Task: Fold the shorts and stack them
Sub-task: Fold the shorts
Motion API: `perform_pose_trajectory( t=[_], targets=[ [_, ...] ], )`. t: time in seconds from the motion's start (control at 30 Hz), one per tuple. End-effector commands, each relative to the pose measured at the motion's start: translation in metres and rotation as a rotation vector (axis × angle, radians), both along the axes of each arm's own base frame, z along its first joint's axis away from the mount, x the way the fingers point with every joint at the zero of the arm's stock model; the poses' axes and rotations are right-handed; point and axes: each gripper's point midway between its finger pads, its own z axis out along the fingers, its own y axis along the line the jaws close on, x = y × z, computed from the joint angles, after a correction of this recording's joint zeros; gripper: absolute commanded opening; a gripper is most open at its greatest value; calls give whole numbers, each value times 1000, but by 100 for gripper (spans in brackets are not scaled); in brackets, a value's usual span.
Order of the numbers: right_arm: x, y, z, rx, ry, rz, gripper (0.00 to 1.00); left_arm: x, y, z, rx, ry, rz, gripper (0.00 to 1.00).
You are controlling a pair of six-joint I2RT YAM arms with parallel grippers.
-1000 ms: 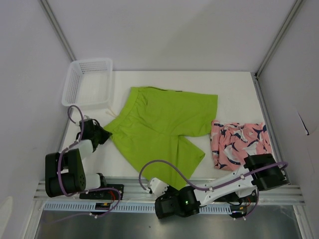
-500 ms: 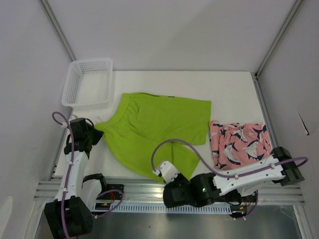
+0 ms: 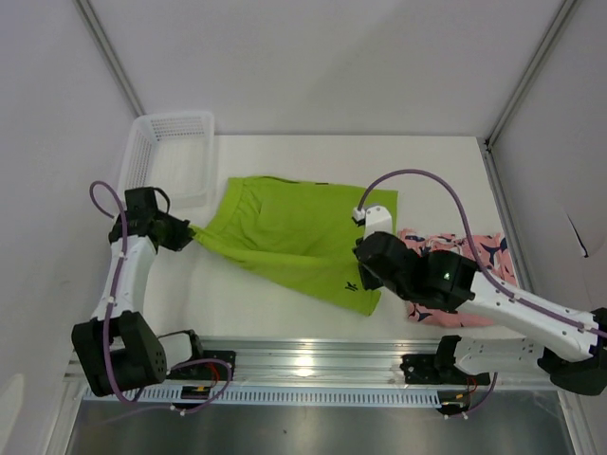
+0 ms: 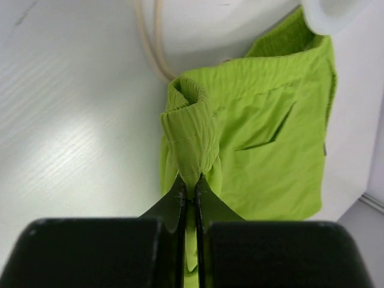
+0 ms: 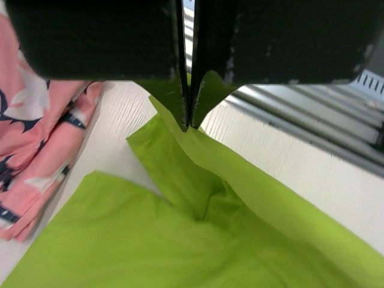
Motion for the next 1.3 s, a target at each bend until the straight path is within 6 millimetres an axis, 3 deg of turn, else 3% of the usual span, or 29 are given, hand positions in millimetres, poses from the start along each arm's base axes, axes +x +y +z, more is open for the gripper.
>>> perform_pose_trajectory(
  t=[0.0, 0.13, 0.37, 0.5, 0.67, 1.0, 1.27],
  targets=[
    [17, 3, 23, 8, -25, 75, 0, 20, -9, 34, -118, -57, 34, 0],
    [44, -8, 31, 25, -25, 13, 0, 36, -11, 63, -153, -98, 42, 0],
    [74, -16, 57, 108, -45, -7, 0, 49, -10, 99, -187, -217, 97, 0],
    [94, -21, 61, 99, -51, -29, 0, 58, -10, 107, -211, -256, 120, 0],
    [117, -20, 61, 108, -44, -20, 0, 70, -12, 101, -255, -246, 145, 0],
    [172, -34, 62, 177, -14, -61, 0, 107, -21, 117, -306, -325, 165, 0],
    [202, -38, 71, 178, -11, -71, 0, 133, -18, 93, -325, -264, 189, 0]
  ],
)
